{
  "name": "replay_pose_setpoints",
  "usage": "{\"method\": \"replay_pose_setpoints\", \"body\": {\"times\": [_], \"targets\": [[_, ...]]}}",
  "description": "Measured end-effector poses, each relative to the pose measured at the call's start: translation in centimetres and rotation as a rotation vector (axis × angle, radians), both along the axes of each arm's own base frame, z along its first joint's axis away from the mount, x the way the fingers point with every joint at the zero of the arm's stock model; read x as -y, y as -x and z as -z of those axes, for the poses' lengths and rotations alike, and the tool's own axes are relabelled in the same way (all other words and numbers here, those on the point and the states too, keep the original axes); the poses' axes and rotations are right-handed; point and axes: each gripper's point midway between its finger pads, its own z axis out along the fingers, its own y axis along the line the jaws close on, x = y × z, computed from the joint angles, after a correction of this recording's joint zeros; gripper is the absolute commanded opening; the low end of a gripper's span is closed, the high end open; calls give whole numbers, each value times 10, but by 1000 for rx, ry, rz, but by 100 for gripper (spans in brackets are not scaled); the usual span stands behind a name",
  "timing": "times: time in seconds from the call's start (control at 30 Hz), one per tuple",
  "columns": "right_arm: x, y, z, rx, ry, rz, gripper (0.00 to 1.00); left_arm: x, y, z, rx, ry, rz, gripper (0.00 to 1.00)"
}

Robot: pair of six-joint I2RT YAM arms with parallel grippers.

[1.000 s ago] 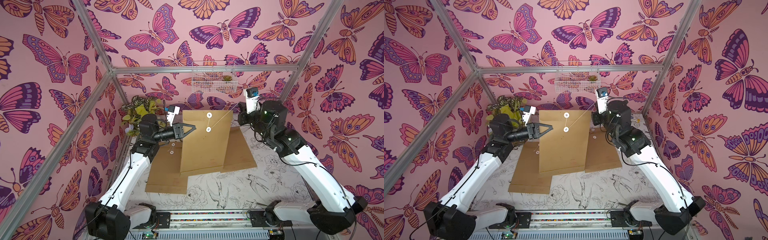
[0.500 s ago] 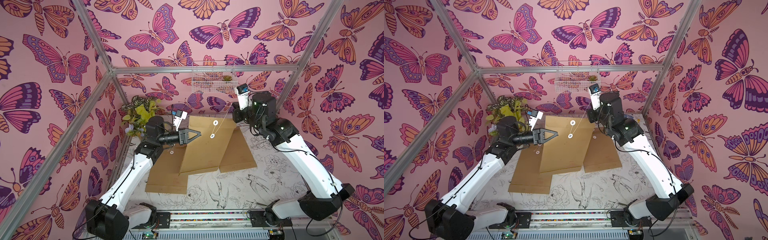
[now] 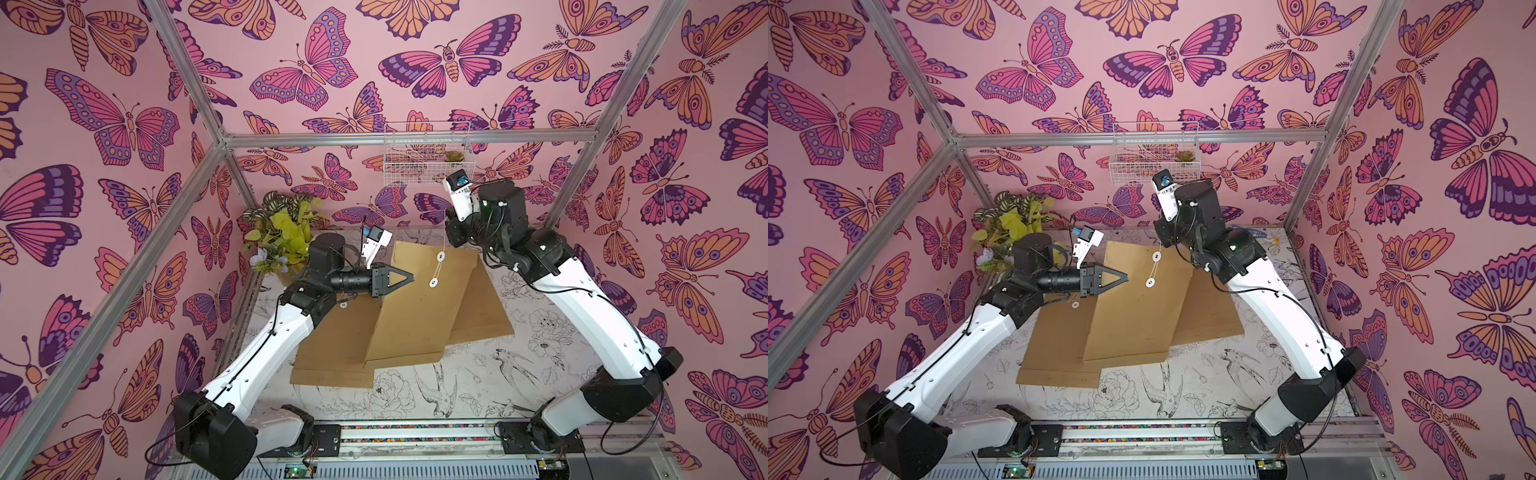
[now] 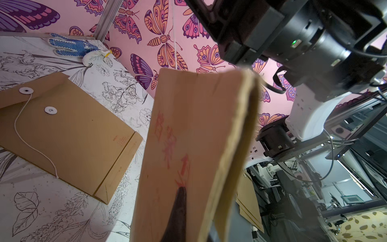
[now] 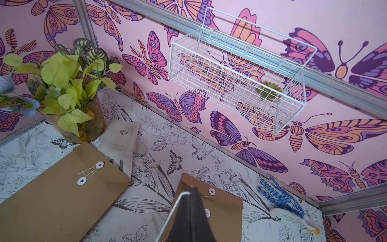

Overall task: Close the mouth of the file bag
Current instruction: Close the file bag.

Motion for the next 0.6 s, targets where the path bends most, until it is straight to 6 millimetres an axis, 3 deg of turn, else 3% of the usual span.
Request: {"method": "replay_pose_setpoints", "body": {"times": [0.27, 0.6], "targets": [[-13, 12, -9, 7, 17, -41, 0, 0, -1, 1, 15, -26, -17, 0], [-33, 34, 6, -28, 104, -94, 0, -6, -9, 15, -22, -89, -82, 0]]}}
